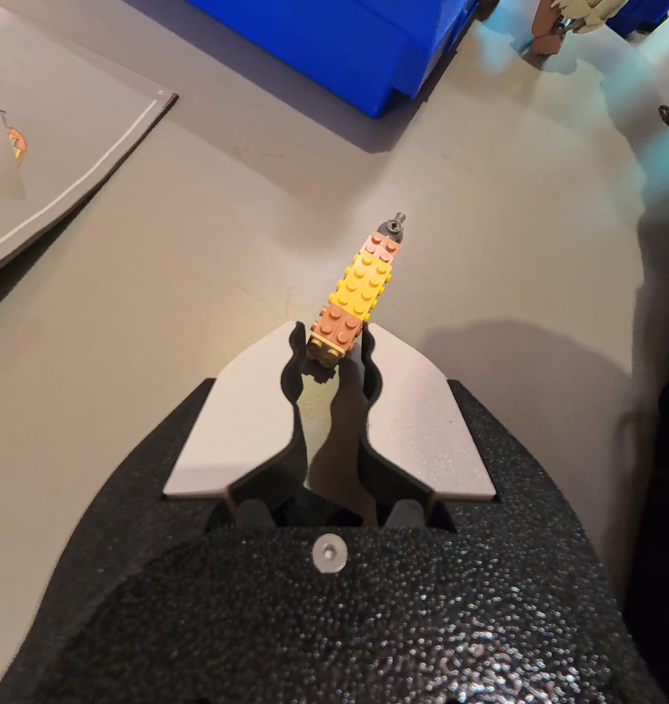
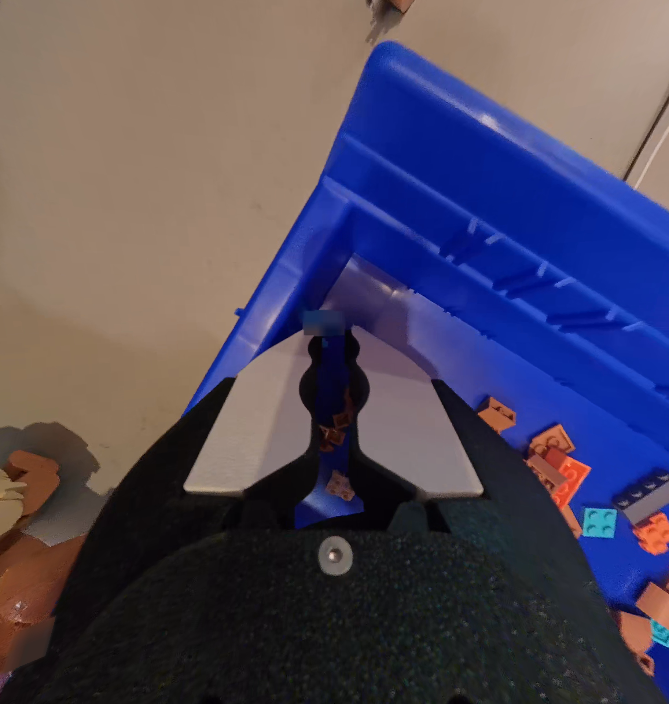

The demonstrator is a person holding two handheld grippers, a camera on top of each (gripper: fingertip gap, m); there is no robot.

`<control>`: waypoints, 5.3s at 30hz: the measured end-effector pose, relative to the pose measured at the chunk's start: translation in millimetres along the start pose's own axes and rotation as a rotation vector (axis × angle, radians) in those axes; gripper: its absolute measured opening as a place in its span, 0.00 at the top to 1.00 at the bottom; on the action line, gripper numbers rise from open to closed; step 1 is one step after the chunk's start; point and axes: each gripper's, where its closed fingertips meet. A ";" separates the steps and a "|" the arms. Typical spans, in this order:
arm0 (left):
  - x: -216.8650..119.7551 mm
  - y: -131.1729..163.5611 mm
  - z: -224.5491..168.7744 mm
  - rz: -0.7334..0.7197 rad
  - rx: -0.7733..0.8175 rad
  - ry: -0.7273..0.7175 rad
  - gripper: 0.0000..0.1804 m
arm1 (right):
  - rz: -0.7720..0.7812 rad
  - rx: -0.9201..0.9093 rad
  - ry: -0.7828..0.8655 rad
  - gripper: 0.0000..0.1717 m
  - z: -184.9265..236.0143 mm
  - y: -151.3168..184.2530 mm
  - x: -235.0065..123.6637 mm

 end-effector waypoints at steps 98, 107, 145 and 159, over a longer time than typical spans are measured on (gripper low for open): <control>11.7 -2.5 -6.5 0.046 0.414 0.000 0.88 | 0.096 0.112 0.694 0.91 1.6 -83.3 -60.2; 10.4 -0.2 -11.1 0.048 0.431 0.026 0.88 | -0.050 0.180 0.776 0.91 10.3 -139.7 -41.5; 4.7 6.4 -14.7 0.062 0.391 0.079 0.88 | -0.113 0.221 0.611 0.91 -12.5 -164.7 29.4; 4.2 6.2 -12.8 0.063 0.372 0.083 0.88 | -0.189 0.202 0.573 0.91 -12.7 -170.7 48.9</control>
Point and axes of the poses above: each gripper's, where its closed fingertips meet, x out along the fingers, y out of its underside, z = x × y across the jaws, and after that the axes turned 2 degrees about -x, right-handed
